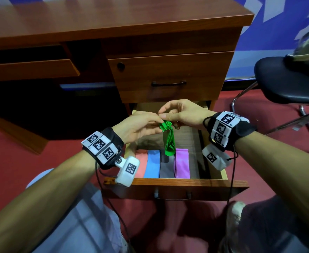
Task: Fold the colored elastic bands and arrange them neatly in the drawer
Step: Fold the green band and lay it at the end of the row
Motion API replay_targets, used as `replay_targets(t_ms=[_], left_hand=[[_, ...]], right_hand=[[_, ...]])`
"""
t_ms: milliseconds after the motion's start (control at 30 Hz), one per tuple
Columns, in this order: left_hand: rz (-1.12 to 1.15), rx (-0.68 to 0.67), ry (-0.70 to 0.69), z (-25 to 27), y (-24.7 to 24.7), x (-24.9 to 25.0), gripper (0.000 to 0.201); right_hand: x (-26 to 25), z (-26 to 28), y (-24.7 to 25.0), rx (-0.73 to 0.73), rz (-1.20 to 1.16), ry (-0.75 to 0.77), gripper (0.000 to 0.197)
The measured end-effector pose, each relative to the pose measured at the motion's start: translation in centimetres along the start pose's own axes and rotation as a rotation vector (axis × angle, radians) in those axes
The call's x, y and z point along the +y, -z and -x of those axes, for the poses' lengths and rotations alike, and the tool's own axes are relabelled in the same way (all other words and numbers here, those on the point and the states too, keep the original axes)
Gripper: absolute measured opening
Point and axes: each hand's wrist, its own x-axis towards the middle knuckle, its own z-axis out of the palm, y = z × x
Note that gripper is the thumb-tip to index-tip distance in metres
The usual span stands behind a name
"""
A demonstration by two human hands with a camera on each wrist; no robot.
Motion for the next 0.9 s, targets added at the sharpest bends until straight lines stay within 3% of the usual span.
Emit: replay_targets(t_ms=[100, 233, 400, 500, 900], left_hand=[[0.141, -0.019, 0.063, 0.2, 0.3, 0.5, 0.015], [0.127, -0.024, 0.131, 0.4, 0.6, 1.0, 0.023], [0.192, -0.041, 0.243, 0.2, 1.4, 1.2, 0.067], [0.231, -0.049, 0.258, 0.2, 1.5, 1.0, 0.079], [0.301, -0.037, 0.261, -0.3, 1.2, 0.7, 0.087]], right_hand=[[0.2, -0.2, 0.2, 0.009, 0.022, -0.004, 0.035], [0.2, 0.0, 0.1, -0.005, 0.135, -0.016, 0.036], [0.3, 0.1, -0.4, -0.034, 0.339, 0.009, 0.038], [0.3, 0.2, -0.3, -0.035, 0.389, 0.018, 0.038], [-0.2, 0.5, 0.0, -0.013, 0.601, 0.035, 0.037]])
